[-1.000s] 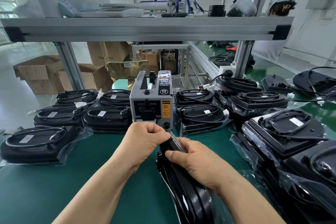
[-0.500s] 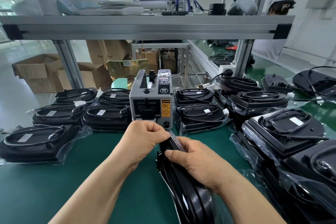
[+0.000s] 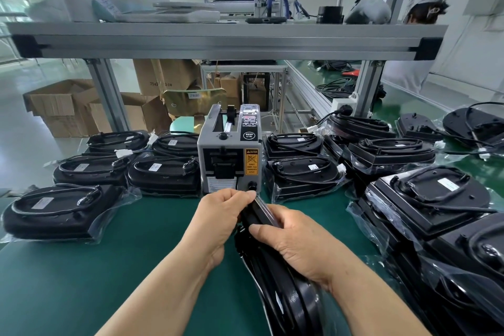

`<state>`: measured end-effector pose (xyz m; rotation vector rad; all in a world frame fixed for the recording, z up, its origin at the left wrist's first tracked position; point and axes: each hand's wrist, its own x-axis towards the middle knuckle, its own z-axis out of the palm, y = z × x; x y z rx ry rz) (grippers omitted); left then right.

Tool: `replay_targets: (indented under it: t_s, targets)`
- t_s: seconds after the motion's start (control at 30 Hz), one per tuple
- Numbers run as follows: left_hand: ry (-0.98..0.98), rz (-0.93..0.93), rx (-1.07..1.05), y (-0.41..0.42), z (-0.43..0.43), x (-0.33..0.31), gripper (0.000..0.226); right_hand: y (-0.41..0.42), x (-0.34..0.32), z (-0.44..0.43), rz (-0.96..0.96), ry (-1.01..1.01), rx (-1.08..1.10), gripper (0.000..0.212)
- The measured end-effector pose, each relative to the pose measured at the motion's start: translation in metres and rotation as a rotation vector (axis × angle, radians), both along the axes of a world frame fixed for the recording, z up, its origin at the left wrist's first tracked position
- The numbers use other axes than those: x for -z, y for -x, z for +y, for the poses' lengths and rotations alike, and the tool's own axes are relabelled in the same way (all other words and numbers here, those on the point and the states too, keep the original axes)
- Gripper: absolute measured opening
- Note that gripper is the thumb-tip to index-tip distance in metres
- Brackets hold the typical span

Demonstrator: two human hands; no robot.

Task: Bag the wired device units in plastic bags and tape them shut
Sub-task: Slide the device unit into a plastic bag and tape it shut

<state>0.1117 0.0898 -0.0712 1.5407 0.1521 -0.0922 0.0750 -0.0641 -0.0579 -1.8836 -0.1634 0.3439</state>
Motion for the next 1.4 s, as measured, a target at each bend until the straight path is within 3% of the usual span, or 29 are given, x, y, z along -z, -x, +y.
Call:
replay_targets:
  t_s: [0.3, 0.53, 0.63, 0.7, 0.77, 0.87, 0.97, 1.07, 1.17, 1.3, 1.4]
  targets:
    - [0.049, -0.049, 0.002, 0.012, -0.001, 0.010, 0.030, 0.002, 0.000, 0.001, -0.005, 0.039, 0.021, 0.031]
    - [0.095, 0.034, 0.006, 0.005, -0.003, 0.003, 0.045, 0.003, -0.003, -0.004, 0.009, 0.001, 0.049, 0.031]
    - [0.199, 0.116, 0.024, 0.005, -0.004, 0.000, 0.051, 0.009, -0.006, -0.002, 0.038, 0.011, 0.062, 0.045]
    - [0.246, 0.151, 0.056, 0.006, -0.001, -0.003, 0.045, 0.009, -0.009, 0.000, 0.041, 0.093, 0.077, 0.046]
    - [0.240, 0.137, 0.085, 0.008, 0.002, -0.006, 0.032, 0.009, -0.013, -0.001, 0.033, 0.136, 0.079, 0.032]
    - [0.104, 0.037, 0.015, 0.016, 0.009, -0.005, 0.023, 0.012, -0.018, -0.007, -0.026, 0.137, 0.045, 0.015]
    - [-0.298, -0.203, -0.124, 0.026, 0.016, -0.007, 0.019, 0.018, -0.019, -0.014, -0.150, -0.007, 0.041, 0.024]
    - [-0.458, -0.372, -0.092, 0.035, 0.017, -0.018, 0.032, 0.024, -0.013, -0.013, -0.301, -0.262, 0.054, 0.048]
    - [-0.494, -0.376, -0.042, 0.038, 0.018, -0.028, 0.056, 0.028, 0.003, -0.010, -0.326, -0.461, 0.084, 0.062]
    - [-0.129, -0.191, 0.177, 0.041, 0.015, -0.024, 0.104, 0.040, 0.017, -0.014, -0.303, -0.495, 0.101, 0.063]
    - [-0.009, -0.181, 0.282, 0.044, 0.012, -0.022, 0.106, 0.052, 0.008, -0.019, -0.391, -0.373, 0.150, 0.067]
